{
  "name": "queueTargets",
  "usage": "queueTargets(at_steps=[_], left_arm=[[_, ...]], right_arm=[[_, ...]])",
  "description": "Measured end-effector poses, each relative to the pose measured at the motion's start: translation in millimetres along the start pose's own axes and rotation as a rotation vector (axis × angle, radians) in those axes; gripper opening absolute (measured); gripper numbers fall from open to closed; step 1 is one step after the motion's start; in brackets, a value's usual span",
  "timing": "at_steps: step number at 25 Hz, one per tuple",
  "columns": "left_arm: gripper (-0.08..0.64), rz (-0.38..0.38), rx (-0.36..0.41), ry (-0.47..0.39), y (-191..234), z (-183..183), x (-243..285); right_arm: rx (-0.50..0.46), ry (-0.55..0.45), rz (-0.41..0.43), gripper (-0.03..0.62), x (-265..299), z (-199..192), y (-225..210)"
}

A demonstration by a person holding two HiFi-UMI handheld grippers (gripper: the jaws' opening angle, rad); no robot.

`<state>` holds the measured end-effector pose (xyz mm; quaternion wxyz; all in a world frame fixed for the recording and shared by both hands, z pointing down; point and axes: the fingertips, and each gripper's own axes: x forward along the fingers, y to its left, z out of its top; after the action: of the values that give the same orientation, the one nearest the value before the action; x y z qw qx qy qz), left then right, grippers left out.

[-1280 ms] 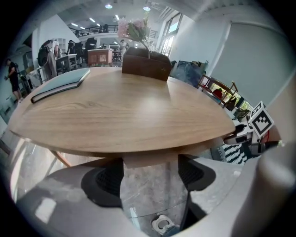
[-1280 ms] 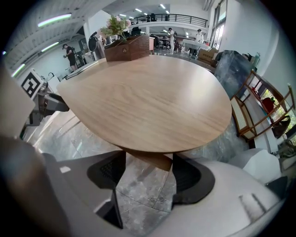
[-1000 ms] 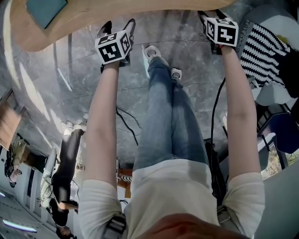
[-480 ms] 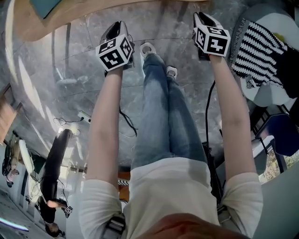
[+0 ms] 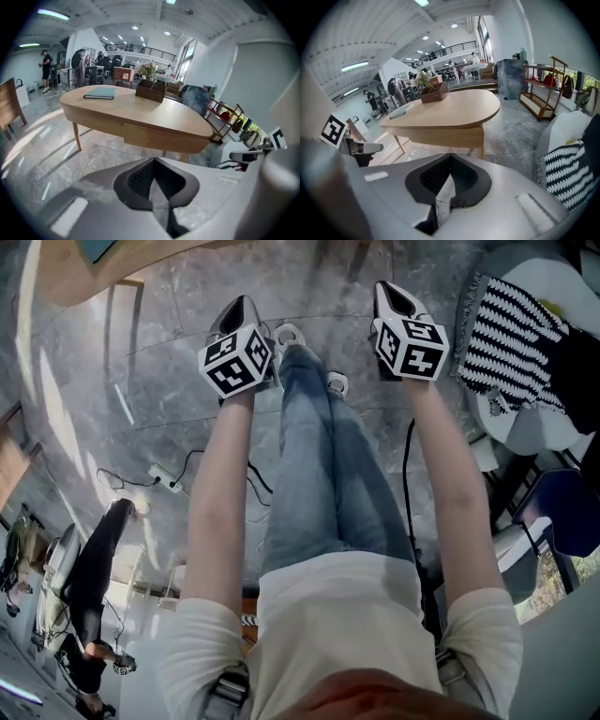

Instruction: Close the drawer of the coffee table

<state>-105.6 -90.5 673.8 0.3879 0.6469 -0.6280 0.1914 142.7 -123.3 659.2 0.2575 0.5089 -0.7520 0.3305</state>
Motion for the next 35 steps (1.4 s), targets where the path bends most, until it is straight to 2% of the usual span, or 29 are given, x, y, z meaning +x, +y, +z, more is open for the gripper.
queueTargets(at_steps=[8,14,23,27,35], left_arm=[[0.000,-0.018,-0.014,-0.057,-32,-6,-54],[0.000,-0.066,-0.076,-0.077,-59,-11,-126],[0.000,-0.109,-0.098,-0.126,-82,9,-221],[0.000,-0.145,-0.064,-0.112,-102,6,-260],[0.000,-0.237,-0.048,-0.143,-146,30,-325]], right_arm=[[0.011,-0.064,0.036,0.003,-61,-5,20],[0.075,-0.101,0.071,0.002,-132,-8,45],[-0.008,-0.168,0.103,0.003,-223,15,83],[-0.024,-0.182,0.126,0.002,-259,23,97],[-0.067,-0.231,0.197,0.002,-325,56,122]])
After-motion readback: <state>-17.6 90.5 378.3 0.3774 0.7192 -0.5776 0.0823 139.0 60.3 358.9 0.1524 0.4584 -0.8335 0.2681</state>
